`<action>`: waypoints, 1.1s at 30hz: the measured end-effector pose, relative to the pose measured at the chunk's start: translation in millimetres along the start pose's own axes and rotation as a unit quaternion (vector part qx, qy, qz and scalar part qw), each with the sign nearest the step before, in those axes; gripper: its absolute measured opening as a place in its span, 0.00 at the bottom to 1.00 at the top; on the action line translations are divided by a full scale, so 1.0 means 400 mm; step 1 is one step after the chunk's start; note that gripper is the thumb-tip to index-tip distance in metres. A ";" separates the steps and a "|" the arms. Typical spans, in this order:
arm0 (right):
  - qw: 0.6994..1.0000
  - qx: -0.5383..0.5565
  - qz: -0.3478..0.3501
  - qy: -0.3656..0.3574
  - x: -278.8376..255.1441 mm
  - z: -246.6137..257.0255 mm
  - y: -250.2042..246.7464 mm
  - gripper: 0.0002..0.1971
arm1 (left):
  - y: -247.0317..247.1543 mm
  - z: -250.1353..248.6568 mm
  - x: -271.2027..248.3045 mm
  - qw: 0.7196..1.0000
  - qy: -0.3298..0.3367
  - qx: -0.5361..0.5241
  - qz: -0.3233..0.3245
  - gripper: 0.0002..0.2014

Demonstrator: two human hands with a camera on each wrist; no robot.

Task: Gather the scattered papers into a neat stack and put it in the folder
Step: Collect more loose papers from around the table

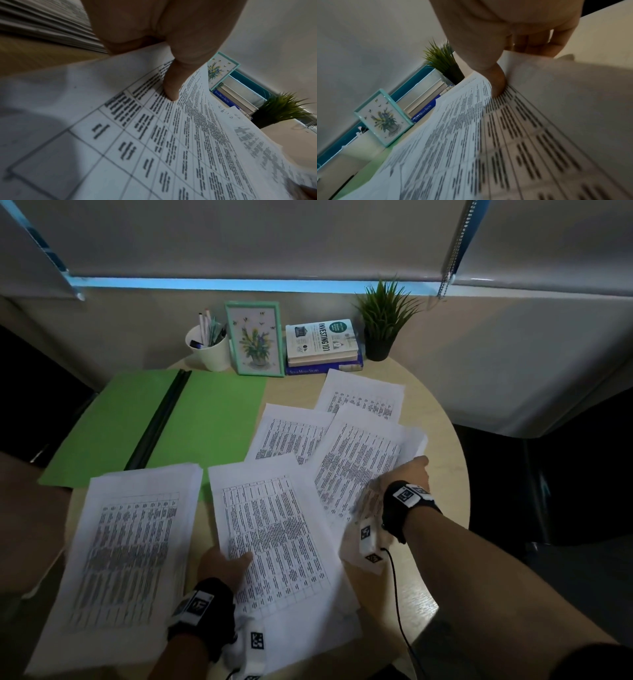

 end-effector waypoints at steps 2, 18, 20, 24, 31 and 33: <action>0.999 0.025 -0.005 -0.025 -0.001 -0.011 -0.007 0.15 | 0.001 -0.002 0.002 1.000 0.005 -0.011 0.003 0.23; 0.904 0.314 -0.200 -0.212 -0.037 0.143 -0.320 0.12 | 0.034 -0.081 0.009 1.000 0.003 -0.014 0.013 0.21; 0.890 0.334 -0.189 -0.246 -0.046 0.194 -0.351 0.11 | 0.034 -0.100 0.010 1.000 0.003 -0.010 0.016 0.23; 0.922 0.273 -0.059 -0.270 -0.065 0.242 -0.314 0.15 | 0.040 -0.120 0.025 0.999 0.000 -0.007 0.032 0.28; 0.944 0.079 0.106 -0.302 -0.130 0.136 -0.078 0.09 | 0.033 -0.119 0.009 0.999 -0.018 -0.031 0.037 0.39; 0.950 0.056 0.135 -0.277 -0.151 0.091 -0.016 0.09 | 0.034 -0.121 0.001 0.998 -0.010 -0.034 0.043 0.45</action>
Point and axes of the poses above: each hand's wrist, its own x-axis towards the middle knuckle, its own y-axis out of the palm, z = x × y, the point moved 6 cm from there along x, towards the middle knuckle, and after that the axes turned 4 degrees about -x, right-handed, at the moved point
